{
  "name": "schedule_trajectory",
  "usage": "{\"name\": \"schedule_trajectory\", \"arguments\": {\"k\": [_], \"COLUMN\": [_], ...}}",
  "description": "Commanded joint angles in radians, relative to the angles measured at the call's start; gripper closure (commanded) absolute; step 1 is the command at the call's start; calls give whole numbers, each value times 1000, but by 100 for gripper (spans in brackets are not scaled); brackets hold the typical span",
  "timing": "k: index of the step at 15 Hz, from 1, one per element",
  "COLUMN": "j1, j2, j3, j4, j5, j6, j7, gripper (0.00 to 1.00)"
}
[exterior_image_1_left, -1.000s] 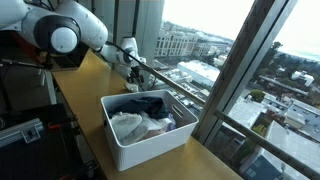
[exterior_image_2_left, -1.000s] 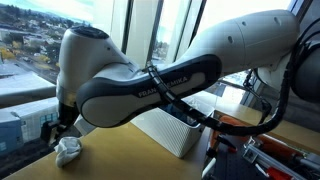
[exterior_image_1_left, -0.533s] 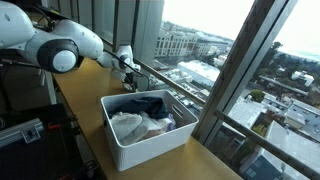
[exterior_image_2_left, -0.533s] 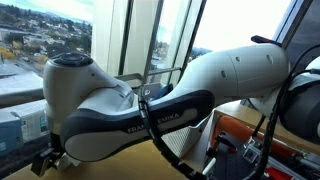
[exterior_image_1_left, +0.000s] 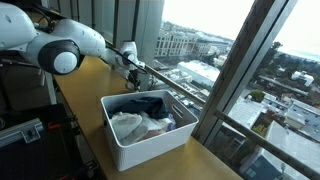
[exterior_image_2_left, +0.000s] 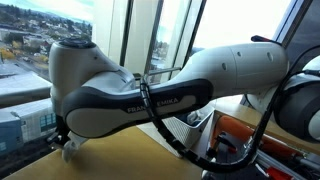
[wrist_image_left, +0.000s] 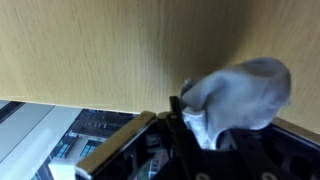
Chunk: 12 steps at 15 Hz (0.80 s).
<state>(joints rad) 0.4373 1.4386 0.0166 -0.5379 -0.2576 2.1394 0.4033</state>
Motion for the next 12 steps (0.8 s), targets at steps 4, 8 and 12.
{"name": "schedule_trajectory", "arguments": {"k": [4,8,12], "j1": [-62,-91,-137], "j2": [-147,-179,-313], "j3": [0,-62,-121], "j4": [22,180,118], "j5": [7,36,22], "j6": [-125,-278,-378], "j7": [-3,-26,-38], "gripper": [99,98,98]}}
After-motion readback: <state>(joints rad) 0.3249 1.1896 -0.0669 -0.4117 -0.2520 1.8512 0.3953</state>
